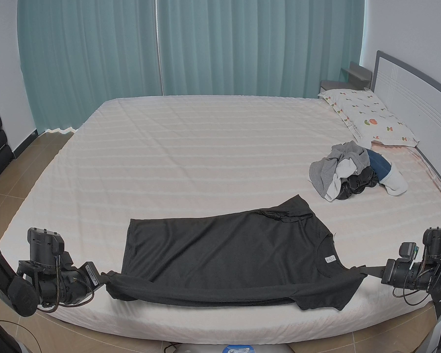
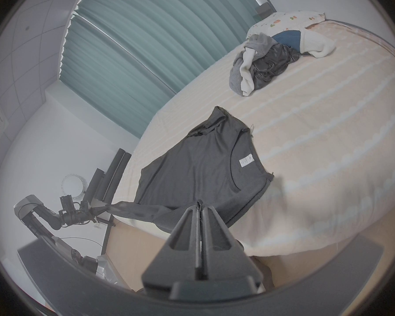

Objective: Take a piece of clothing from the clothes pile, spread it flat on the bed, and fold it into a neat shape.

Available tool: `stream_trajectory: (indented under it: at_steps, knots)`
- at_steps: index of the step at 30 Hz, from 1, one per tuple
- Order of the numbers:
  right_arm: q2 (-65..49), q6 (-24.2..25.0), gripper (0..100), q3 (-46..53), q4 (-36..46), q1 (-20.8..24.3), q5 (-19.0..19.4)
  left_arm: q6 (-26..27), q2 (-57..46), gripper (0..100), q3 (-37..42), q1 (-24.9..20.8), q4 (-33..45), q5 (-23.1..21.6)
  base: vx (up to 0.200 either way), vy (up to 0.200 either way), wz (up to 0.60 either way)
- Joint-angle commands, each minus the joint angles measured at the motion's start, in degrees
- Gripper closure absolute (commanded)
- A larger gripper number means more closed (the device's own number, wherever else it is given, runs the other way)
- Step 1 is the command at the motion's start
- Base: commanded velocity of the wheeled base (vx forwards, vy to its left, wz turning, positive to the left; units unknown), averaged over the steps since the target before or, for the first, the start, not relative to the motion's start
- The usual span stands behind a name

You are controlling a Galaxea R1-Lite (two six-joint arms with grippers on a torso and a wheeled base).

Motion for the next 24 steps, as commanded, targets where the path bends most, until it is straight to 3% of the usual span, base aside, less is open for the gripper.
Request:
stream_trajectory:
  at_steps: [1, 16, 24]
  knots:
    - [-1.9, -1.17, 100, 1.01, 1.87, -1.12, -0.04, 0.06, -0.42, 100, 1.83, 0.0, -0.09, -0.02, 0.0, 0.0, 0.0]
    - [-6.73, -9.52, 100, 1.01, 16.02, -1.83, -0.3, 0.68, 0.29, 100, 5.78, -0.88, 0.53, -0.11, 0.0, 0.0, 0.0]
    - [-2.78, -9.88, 100, 0.92, 15.93, -2.0, -2.68, 0.68, 2.4, 100, 7.8, -3.51, 0.53, -0.11, 0.0, 0.0, 0.0]
